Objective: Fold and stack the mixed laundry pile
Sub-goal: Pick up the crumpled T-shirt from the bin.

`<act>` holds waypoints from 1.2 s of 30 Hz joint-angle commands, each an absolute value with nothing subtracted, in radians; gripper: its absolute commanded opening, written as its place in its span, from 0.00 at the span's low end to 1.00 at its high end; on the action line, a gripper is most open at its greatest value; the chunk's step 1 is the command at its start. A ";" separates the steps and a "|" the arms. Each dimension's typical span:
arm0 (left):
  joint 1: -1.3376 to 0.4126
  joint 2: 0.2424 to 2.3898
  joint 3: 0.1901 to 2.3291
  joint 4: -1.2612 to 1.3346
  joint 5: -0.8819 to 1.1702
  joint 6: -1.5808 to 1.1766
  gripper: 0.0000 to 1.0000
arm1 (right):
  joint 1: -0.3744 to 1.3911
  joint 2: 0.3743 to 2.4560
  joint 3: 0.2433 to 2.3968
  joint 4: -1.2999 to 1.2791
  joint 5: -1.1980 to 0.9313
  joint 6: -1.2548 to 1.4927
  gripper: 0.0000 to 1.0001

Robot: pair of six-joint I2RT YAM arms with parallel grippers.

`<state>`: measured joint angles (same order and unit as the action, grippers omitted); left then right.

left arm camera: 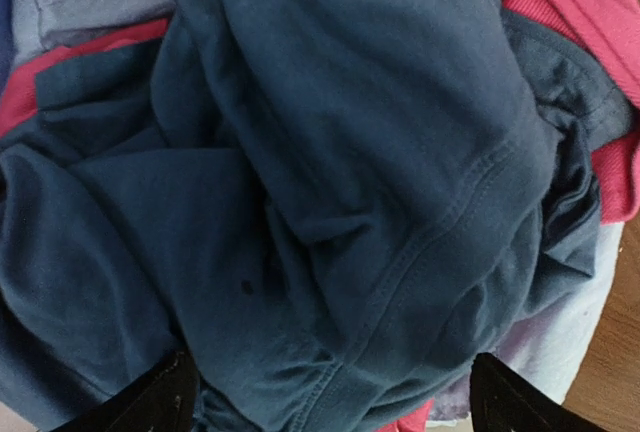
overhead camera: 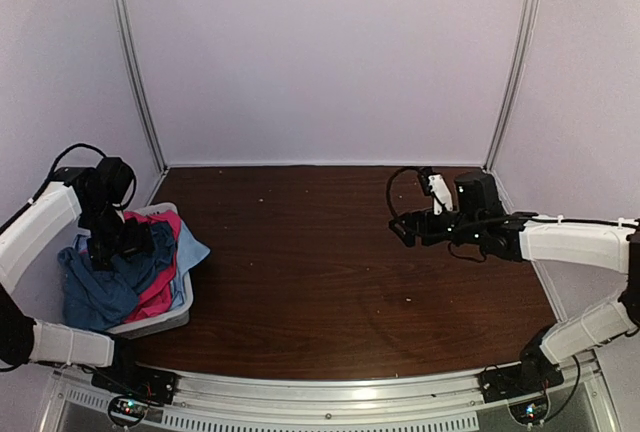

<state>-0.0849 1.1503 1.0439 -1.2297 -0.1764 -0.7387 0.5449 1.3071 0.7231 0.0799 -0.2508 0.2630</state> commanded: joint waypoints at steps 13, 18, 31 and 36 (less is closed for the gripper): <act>-0.026 1.170 1.059 -1.089 -0.193 -0.690 0.41 | 0.522 1.376 0.787 0.111 -0.316 0.287 1.00; 0.090 1.160 1.076 -1.058 -0.093 -0.615 0.01 | 0.519 1.371 0.785 0.105 -0.310 0.286 1.00; 0.102 1.166 1.510 -0.978 0.038 -0.535 0.00 | 0.471 1.344 0.799 0.101 -0.343 0.286 1.00; -0.035 1.265 1.709 -0.809 0.141 -0.552 0.00 | 0.435 1.334 0.809 0.103 -0.377 0.295 1.00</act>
<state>0.0700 1.1736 1.5513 -0.9947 0.0383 -0.5663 0.4633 1.3670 0.7723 0.0933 -0.3401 0.2817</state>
